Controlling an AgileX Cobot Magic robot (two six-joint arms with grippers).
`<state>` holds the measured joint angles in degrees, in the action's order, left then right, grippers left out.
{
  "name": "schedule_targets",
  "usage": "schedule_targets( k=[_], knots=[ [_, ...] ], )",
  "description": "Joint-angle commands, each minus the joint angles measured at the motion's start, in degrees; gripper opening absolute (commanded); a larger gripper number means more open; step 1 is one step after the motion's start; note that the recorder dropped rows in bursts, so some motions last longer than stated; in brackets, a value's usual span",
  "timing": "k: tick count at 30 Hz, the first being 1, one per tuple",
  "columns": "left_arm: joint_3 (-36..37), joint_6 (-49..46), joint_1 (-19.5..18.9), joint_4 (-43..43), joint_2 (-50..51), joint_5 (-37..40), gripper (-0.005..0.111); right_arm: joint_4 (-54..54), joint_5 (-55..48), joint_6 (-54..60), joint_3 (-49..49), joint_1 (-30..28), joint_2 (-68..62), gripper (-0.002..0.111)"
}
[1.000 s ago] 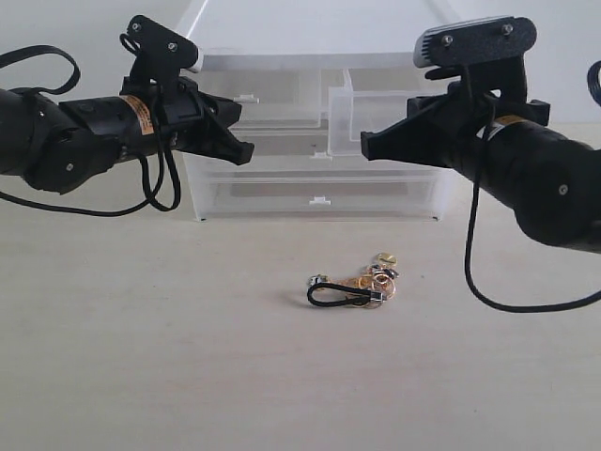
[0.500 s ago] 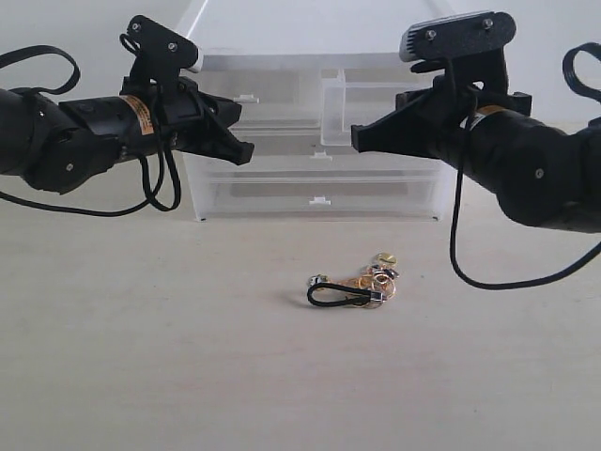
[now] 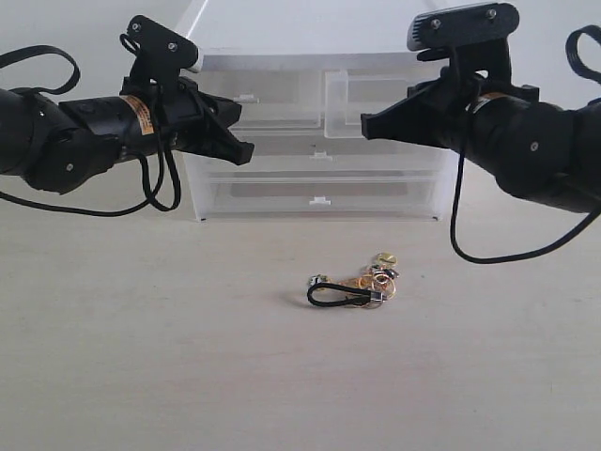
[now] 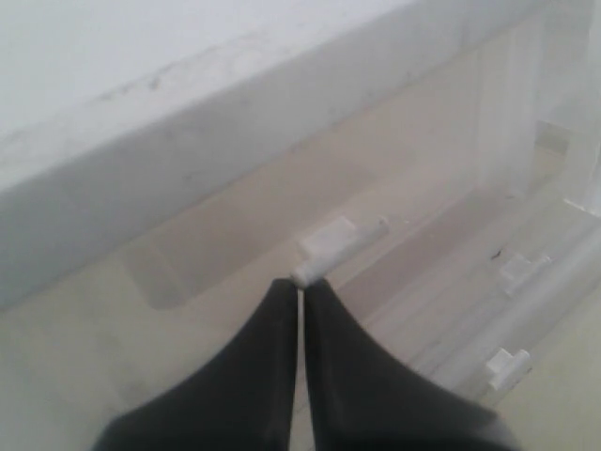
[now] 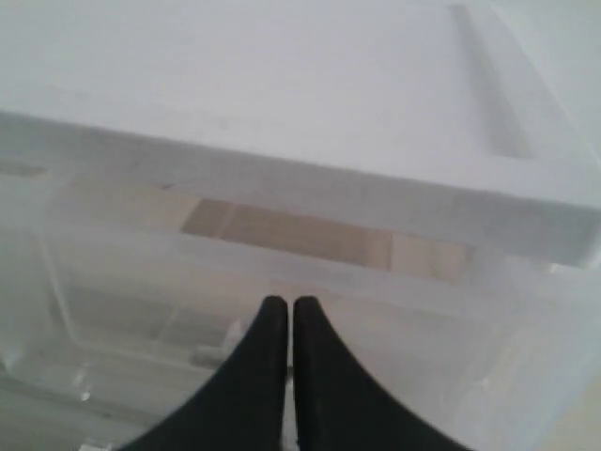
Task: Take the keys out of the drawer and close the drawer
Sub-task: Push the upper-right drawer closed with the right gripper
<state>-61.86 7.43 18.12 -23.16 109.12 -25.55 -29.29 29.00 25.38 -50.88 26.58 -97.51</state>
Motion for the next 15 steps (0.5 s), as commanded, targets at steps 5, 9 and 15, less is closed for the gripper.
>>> schedule_targets(
  k=[5,9,15],
  knots=[
    [-3.1,0.5,-2.1,8.7,-0.9,-5.5,0.004,10.8,-0.9,-6.3,-0.9,-0.8,-0.9,0.0],
    [-3.1,0.5,-2.1,8.7,-0.9,-5.7,0.004,9.4,-0.1,-7.0,-1.2,-2.1,-1.0,0.0],
    [-3.1,0.5,-2.1,8.7,-0.9,-5.9,0.004,10.3,-2.0,-8.0,-5.3,-2.1,-2.6,0.0]
  ],
)
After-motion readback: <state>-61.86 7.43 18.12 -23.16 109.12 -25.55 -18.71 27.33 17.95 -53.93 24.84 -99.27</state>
